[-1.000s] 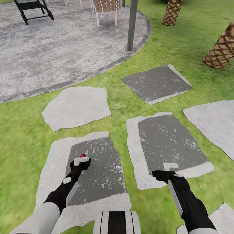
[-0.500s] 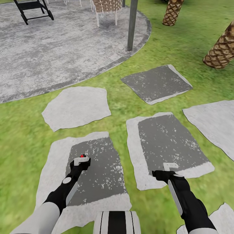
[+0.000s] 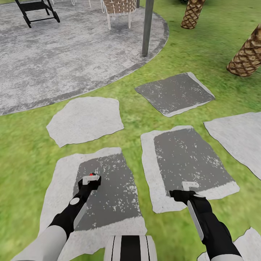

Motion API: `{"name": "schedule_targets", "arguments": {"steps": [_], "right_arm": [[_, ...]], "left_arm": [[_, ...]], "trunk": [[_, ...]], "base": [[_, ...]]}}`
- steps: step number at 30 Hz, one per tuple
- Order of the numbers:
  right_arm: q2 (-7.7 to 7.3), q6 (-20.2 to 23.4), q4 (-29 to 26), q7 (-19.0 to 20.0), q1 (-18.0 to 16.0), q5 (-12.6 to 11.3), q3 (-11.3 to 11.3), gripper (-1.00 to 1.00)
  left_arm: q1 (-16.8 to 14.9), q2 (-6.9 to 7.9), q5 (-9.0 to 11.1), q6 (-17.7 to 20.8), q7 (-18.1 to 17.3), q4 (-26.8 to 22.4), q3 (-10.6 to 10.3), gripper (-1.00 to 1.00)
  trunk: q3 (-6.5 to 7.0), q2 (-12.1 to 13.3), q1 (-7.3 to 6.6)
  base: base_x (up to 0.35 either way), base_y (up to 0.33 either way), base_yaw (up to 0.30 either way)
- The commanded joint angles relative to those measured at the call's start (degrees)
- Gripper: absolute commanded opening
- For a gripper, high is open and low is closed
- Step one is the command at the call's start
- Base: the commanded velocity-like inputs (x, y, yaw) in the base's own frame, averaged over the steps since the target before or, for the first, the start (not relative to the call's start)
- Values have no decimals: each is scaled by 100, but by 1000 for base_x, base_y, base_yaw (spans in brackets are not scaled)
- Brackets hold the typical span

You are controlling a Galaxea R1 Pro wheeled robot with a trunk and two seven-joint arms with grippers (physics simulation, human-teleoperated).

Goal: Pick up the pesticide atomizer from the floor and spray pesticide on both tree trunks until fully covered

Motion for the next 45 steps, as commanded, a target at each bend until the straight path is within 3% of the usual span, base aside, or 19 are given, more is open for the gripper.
{"name": "schedule_targets", "arguments": {"steps": [1, 17, 18, 45], "right_arm": [[1, -1, 0, 0, 0, 1, 0, 100], [5, -1, 0, 0, -1, 1, 0, 100], [4, -2, 0, 0, 0, 0, 0, 100], [0, -1, 0, 0, 0, 0, 0, 100]], "left_arm": [[0, 0, 0, -1, 0, 0, 0, 100], [0, 0, 1, -3, 0, 3, 0, 100], [0, 0, 1, -3, 0, 3, 0, -100], [0, 0, 1, -3, 0, 0, 10, -100]], "trunk": [[0, 0, 0], [0, 0, 0], [0, 0, 0], [0, 0, 0]], "base": [[0, 0, 0], [26, 0, 0], [0, 0, 0], [0, 0, 0]]}}
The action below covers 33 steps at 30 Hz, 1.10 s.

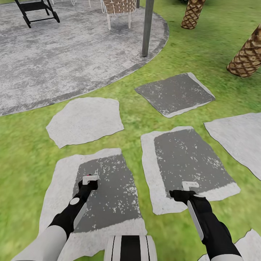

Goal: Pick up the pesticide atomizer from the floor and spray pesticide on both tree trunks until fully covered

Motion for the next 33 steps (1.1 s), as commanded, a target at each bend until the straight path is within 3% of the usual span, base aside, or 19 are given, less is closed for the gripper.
{"name": "schedule_targets", "arguments": {"steps": [1, 6, 26, 29, 33], "right_arm": [[1, -1, 0, 0, 0, -1, 0, 100], [-1, -1, 0, 0, -2, 0, 0, 100], [-2, -33, 37, 1, 0, 4, 6, 100], [-8, -109, 31, -3, 12, 137, 1, 100], [-54, -121, 27, -4, 17, 524, -7, 100]], "left_arm": [[0, 0, 3, 0, 1, 2, 2, -100], [0, 0, 3, 2, 1, 2, 6, -100], [0, 0, 3, 6, 8, -92, -7, -100], [0, -49, 3, 8, 10, -129, -17, -100], [0, -160, 3, 8, 11, -137, -23, -100]], "trunk": [[0, 0, 0], [0, 0, 0], [443, 27, -51], [509, 31, -59], [598, 36, -69]], "base": [[0, 0, 0], [0, 0, 0], [0, 0, 0], [0, 0, 0], [0, 0, 0]]}}
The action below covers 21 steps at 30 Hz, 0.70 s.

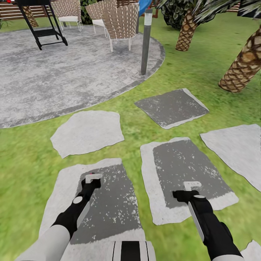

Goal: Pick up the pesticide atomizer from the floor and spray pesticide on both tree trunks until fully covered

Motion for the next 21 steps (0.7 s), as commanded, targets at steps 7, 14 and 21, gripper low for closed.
{"name": "schedule_targets", "arguments": {"steps": [7, 14, 21], "right_arm": [[-35, 0, -6, 0, 1, 257, 6, 100], [-30, 15, -28, -4, -4, 258, 4, 100], [7, 123, -938, -4, -7, 240, -2, 100]], "left_arm": [[0, -32, 1, 0, -7, -8, 6, -100], [3, -32, 1, 27, -5, -260, 7, -100], [18, -4, -8, 63, 0, -562, 16, -100]], "trunk": [[156, 10, -18], [311, 19, -36], [466, 28, -54]], "base": [[0, 0, 0], [0, 0, 0], [0, 0, 0]]}}
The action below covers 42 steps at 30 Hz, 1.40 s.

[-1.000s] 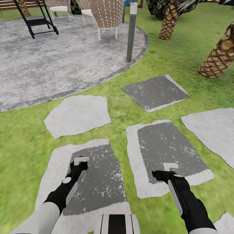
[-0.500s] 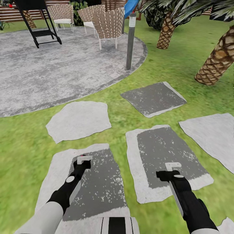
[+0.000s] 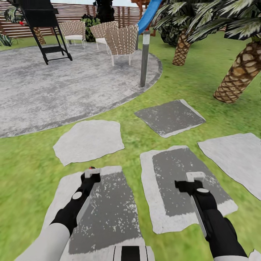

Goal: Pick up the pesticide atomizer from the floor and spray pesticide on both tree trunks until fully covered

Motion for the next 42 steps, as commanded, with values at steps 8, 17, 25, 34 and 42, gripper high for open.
{"name": "schedule_targets", "arguments": {"steps": [8, 17, 25, 34, 42], "right_arm": [[1, 17, -33, 0, 0, -1, 0, 100], [-7, 14, -29, 1, 0, 2, 0, 100], [-12, 14, -25, 0, 0, 1, 0, 100], [-25, 13, -16, 0, 0, 7, -7, 100], [-26, 10, 1, 0, 0, 8, -4, 100]], "left_arm": [[0, -12, -5, 15, 1, -2, -22, -100], [-2, -42, -25, 16, 1, 3, -34, -100], [22, -39, -25, 16, 7, 5, -29, -100], [27, -38, -18, 16, 2, 6, -27, -100], [27, -29, -18, 16, 2, 6, -26, -100]], "trunk": [[178, 11, -20], [377, 23, -44], [555, 34, -64], [754, 46, -87], [931, 57, -108]], "base": [[0, 0, 0], [0, 0, 0], [0, 0, 0], [0, 0, 0], [0, 0, 0]]}}
